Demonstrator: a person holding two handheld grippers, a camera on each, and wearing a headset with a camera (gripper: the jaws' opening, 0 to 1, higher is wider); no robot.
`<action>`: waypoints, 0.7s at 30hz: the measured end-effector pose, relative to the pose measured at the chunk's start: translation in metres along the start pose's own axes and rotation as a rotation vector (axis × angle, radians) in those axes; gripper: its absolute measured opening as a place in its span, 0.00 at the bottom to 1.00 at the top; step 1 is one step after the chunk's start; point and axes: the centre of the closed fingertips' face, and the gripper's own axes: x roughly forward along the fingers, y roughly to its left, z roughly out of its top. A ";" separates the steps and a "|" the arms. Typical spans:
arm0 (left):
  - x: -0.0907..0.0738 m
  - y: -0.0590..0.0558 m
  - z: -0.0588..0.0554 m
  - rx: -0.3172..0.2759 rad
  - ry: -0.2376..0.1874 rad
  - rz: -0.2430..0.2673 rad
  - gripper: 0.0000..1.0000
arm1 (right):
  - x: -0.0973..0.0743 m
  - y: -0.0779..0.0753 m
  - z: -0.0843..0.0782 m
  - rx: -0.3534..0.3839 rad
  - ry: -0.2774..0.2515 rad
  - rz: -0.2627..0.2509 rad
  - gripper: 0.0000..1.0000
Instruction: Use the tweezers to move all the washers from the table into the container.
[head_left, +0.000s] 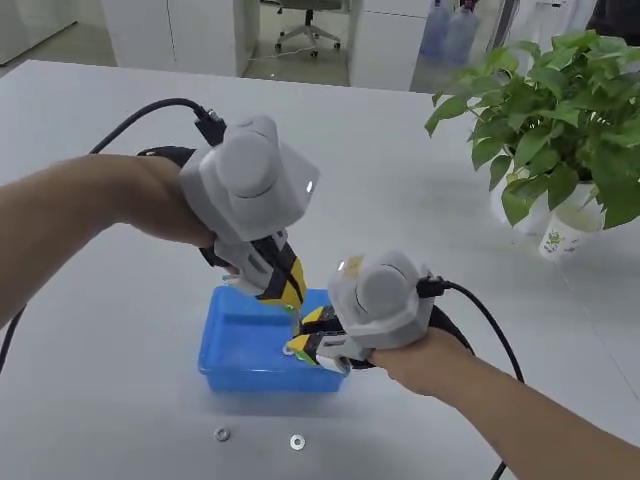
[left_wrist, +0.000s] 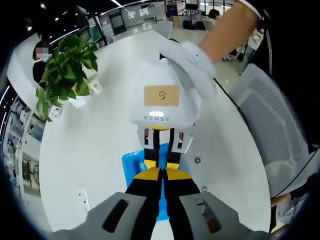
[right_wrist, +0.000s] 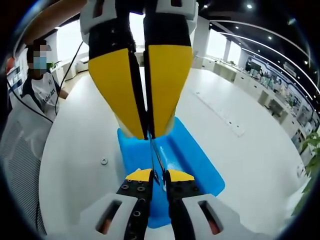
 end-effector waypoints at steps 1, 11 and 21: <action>-0.002 -0.001 0.001 -0.003 -0.002 -0.001 0.05 | -0.001 0.001 0.002 0.000 -0.003 -0.001 0.12; -0.018 -0.009 0.008 0.001 -0.010 0.017 0.05 | -0.011 0.010 0.017 -0.007 -0.027 -0.011 0.12; -0.021 -0.027 0.015 -0.002 -0.013 -0.001 0.05 | -0.020 0.027 0.016 -0.009 -0.026 -0.007 0.12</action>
